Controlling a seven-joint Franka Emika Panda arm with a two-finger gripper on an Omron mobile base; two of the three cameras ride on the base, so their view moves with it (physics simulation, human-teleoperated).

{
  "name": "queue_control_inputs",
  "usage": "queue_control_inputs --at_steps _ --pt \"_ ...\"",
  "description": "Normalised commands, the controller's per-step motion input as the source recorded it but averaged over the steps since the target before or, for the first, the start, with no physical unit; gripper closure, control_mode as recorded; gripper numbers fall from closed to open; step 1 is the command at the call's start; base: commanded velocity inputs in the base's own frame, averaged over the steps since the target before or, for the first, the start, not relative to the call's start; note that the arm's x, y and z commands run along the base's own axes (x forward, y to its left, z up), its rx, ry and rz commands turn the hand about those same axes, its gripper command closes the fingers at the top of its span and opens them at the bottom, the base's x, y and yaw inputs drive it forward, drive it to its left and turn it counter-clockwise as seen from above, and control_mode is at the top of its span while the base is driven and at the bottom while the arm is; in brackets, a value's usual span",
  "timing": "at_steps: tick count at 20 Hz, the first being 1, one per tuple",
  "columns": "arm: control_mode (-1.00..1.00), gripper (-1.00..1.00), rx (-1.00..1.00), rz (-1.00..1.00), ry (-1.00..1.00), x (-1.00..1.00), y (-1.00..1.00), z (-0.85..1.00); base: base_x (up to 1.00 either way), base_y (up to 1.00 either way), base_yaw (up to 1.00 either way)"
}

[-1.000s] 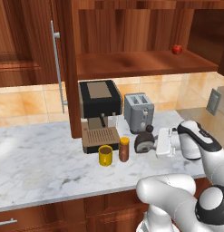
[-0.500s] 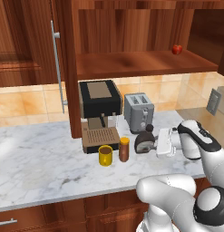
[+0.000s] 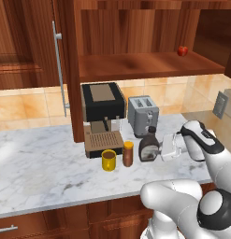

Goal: Pick the syrup bottle and honey bottle from the cabinet and place them next to the mug.

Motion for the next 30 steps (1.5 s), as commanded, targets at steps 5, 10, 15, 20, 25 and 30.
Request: queue_control_inputs --at_steps 5,10,15,20,25,30 --pt "-1.0 1.0 0.0 0.0 -0.02 0.0 0.0 -0.01 0.0 0.0 0.0" --pt "-1.0 1.0 0.0 0.0 0.0 0.0 0.0 -0.17 0.0 0.0 0.0" --pt "-1.0 1.0 0.0 0.0 0.07 -0.02 0.0 -0.25 0.0 0.0 0.0" --pt "-1.0 1.0 0.0 0.0 0.0 0.0 0.0 -0.13 0.0 0.0 0.0" --pt "-1.0 1.0 0.0 0.0 0.0 0.02 0.0 -0.03 0.0 0.0 0.0" --pt "-1.0 1.0 0.0 0.0 0.0 0.17 0.0 0.0 0.0 0.0 0.0"
